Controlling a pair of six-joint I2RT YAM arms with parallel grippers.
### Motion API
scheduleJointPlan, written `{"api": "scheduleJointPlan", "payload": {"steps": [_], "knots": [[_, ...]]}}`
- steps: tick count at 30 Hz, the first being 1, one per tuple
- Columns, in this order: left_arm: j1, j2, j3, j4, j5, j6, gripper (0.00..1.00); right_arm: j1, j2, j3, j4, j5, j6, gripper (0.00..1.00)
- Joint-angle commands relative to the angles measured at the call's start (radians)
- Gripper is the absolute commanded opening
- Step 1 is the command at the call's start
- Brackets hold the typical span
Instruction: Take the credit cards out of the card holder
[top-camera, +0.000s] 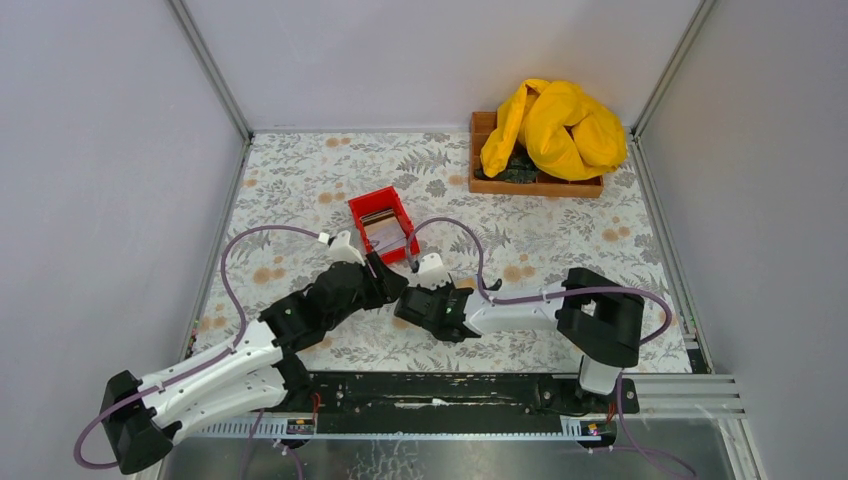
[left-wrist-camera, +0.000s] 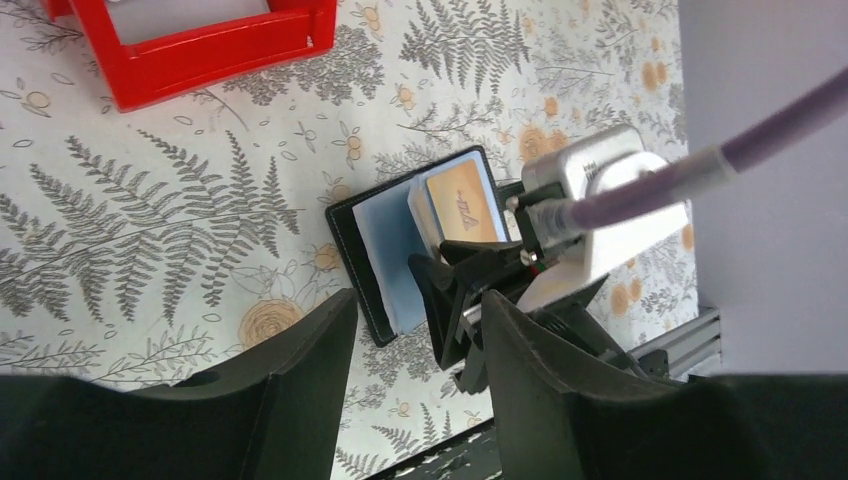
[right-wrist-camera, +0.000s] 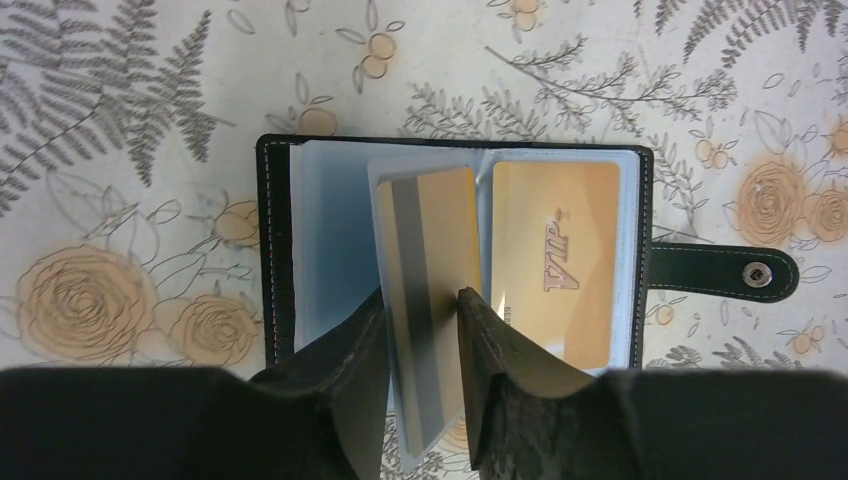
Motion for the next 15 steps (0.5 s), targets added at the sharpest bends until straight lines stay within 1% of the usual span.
{"api": "scheduleJointPlan", "payload": {"steps": [1, 4, 8, 11, 15], "knots": [[0.008, 0.009, 0.026, -0.026, -0.048, -0.003, 0.56, 0.046, 0.017, 0.053, -0.020, 0.045, 0.063, 0.38], [0.009, 0.016, 0.024, -0.023, -0.051, -0.005, 0.57, 0.064, 0.014, 0.053, -0.014, 0.040, 0.072, 0.44], [0.015, 0.027, 0.023, -0.016, -0.057, -0.003, 0.57, 0.085, -0.033, 0.034, 0.017, 0.023, 0.062, 0.52], [0.018, 0.015, -0.008, 0.035, -0.057, -0.013, 0.57, 0.102, -0.083, -0.001, 0.061, 0.030, 0.039, 0.58], [0.030, 0.016, -0.040, 0.122, -0.013, -0.008, 0.57, 0.101, -0.221, -0.107, 0.166, 0.007, 0.027, 0.60]]}}
